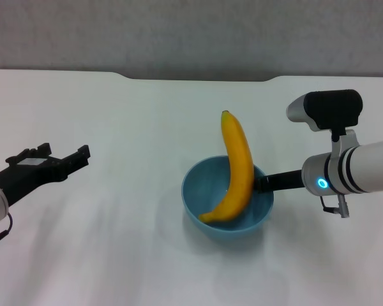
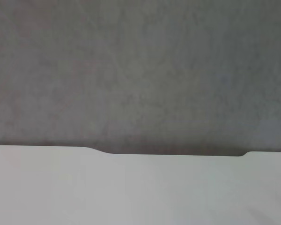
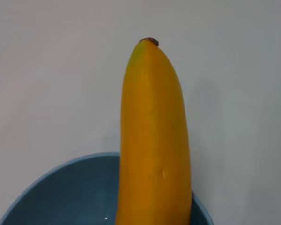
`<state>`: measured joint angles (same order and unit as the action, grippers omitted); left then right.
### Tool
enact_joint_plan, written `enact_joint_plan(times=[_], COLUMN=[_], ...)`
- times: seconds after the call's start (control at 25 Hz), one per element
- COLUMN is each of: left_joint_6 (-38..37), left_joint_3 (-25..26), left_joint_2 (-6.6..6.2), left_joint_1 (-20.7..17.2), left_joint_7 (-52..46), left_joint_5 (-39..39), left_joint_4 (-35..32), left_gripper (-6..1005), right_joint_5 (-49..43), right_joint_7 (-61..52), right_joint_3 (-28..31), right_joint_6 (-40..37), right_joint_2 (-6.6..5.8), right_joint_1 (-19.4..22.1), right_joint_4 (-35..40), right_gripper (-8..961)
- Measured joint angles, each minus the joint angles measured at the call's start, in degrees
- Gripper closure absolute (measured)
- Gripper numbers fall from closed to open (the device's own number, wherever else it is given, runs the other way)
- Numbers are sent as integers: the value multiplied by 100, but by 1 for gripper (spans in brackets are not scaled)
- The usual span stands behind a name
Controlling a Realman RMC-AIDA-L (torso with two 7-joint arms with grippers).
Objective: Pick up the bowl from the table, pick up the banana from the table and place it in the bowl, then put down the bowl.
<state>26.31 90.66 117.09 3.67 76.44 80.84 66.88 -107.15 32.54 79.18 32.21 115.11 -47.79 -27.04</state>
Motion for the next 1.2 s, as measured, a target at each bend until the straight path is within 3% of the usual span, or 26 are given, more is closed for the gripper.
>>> enact_joint_plan(times=[0.28,0.56,0.88,1.08,1.2], left_joint_6=[30,43,54,69,179], left_joint_3=[1,8,58,72,72], left_joint_2=[-7,-11,-11,-15,-10], left_joint_1=[-7,-27,-68,-127,-179], left_joint_7=[250,289,293,492,994], left_joint_5=[-294,-304,-314,-364,-807], left_joint_4=[-47,-109,-194,-203,-241], left_gripper=[92,92,92,92,93], right_joint_5=[-25,17,-132,-678,-729], right_joint_7=[90,275,322,624,1058], right_joint_3=[-36,-33,13,170,298], right_joint_6=[-116,-384,-359,-378,-560], right_joint_2=[2,23,-36,-45,-32], right_joint_1=[43,395,1253,2139,2751], right_joint_4=[20,-363,-1470,-2623,-3257], right_gripper=[897,895,592,391,298])
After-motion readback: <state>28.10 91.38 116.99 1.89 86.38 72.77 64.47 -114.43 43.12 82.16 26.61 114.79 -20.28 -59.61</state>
